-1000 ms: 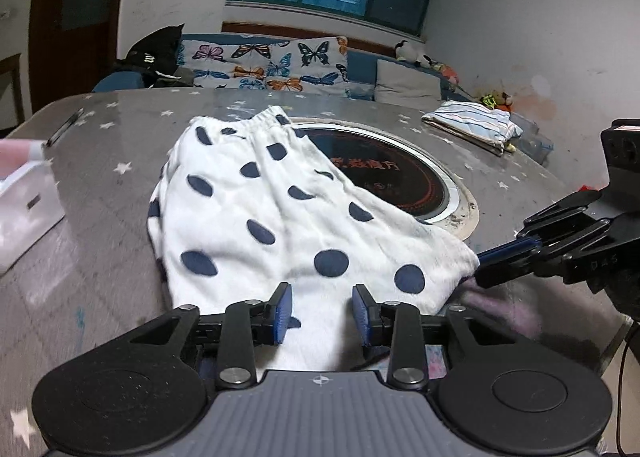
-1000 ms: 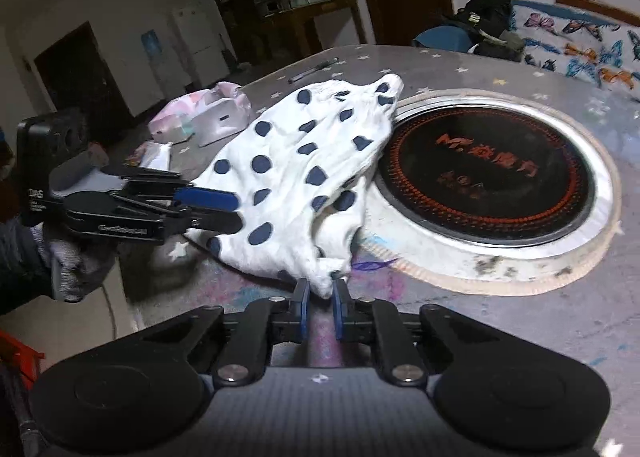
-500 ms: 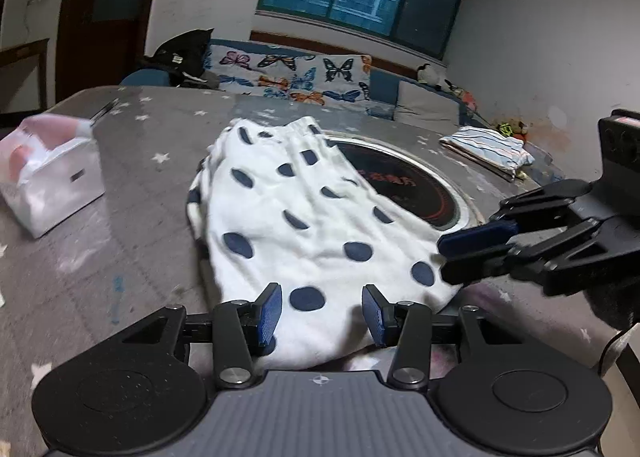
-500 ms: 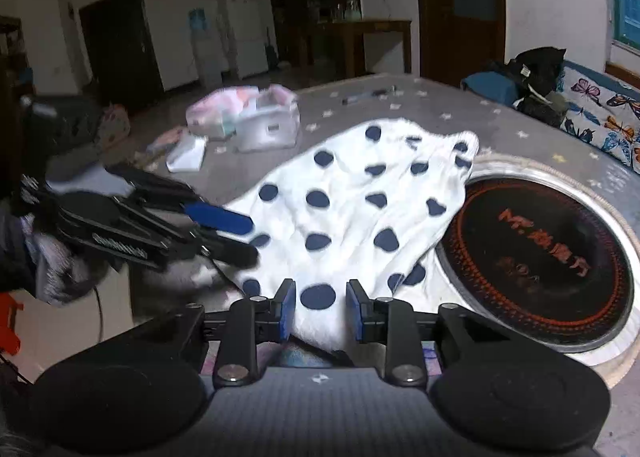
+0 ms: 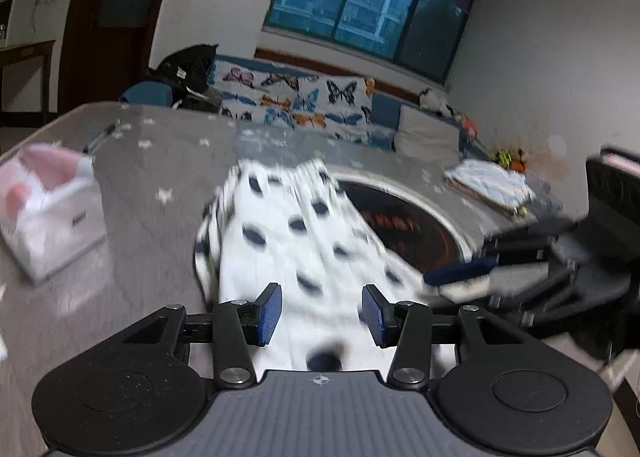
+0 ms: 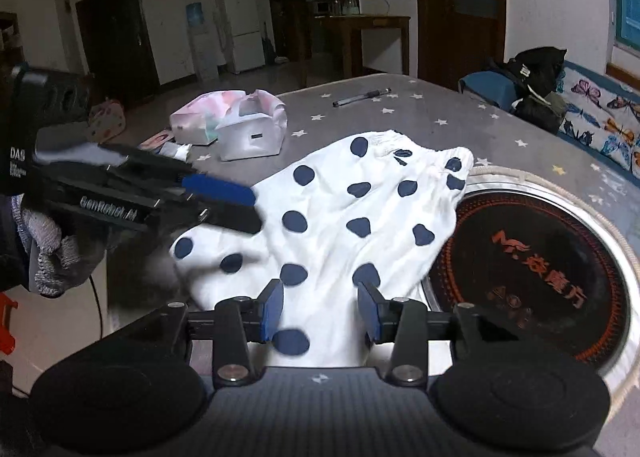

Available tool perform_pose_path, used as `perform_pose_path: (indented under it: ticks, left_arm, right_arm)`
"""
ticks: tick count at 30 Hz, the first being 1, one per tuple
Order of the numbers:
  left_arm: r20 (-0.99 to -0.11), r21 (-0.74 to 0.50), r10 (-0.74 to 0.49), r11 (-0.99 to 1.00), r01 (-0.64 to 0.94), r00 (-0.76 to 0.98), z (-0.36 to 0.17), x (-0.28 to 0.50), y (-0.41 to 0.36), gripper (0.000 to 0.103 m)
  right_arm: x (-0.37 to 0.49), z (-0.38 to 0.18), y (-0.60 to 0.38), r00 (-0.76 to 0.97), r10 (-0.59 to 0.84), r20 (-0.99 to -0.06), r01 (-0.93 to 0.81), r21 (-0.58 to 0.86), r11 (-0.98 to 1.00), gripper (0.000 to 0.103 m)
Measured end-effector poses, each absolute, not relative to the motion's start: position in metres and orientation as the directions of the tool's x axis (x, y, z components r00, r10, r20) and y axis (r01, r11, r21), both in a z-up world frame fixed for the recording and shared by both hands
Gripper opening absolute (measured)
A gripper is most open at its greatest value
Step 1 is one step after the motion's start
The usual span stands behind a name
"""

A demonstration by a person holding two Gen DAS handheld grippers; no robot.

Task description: Fold clothes

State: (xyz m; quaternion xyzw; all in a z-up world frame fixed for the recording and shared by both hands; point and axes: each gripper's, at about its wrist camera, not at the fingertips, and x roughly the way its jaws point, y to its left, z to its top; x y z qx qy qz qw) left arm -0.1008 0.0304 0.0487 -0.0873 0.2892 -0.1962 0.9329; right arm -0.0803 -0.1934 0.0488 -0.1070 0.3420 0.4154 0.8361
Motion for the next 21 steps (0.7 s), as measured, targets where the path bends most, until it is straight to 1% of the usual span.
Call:
perform_pose_path:
  ticks: [3, 5, 8, 12, 15, 21]
  left_arm:
    - [-0.503, -0.274, -0.405, 0.913, 0.303, 0.764, 0.05, -0.078, 0.03, 0.048]
    - [-0.527, -0.268, -0.384, 0.922, 0.28, 0.758, 0.044, -0.064, 0.03, 0.048]
    - [-0.555, -0.283, -0.366, 0.927, 0.245, 0.747, 0.034, -0.055, 0.036, 0.048]
    - [-0.536, -0.306, -0.37, 0.923, 0.233, 0.759, 0.034, -0.073, 0.045, 0.048]
    - [-0.535, -0.279, -0.336, 0.936, 0.214, 0.775, 0.036, -0.094, 0.05, 0.051]
    - [-0.592, -0.27, -0.3, 0.948, 0.166, 0.748, 0.034, -0.122, 0.056, 0.051]
  right_arm:
    - [-0.071, 0.038, -0.188, 0.407, 0.61, -0.68, -0.759, 0.119, 0.64, 0.041]
    - [-0.068, 0.031, -0.189, 0.404, 0.598, -0.693, -0.749, 0.125, 0.651, 0.041]
    - [-0.068, 0.033, -0.194, 0.415, 0.598, -0.685, -0.737, 0.132, 0.662, 0.042]
    - [-0.075, 0.038, -0.197, 0.424, 0.599, -0.679, -0.741, 0.121, 0.661, 0.042]
    - [-0.081, 0.037, -0.196, 0.422, 0.597, -0.682, -0.751, 0.105, 0.652, 0.042]
    - [-0.089, 0.037, -0.197, 0.429, 0.588, -0.686, -0.758, 0.081, 0.648, 0.043]
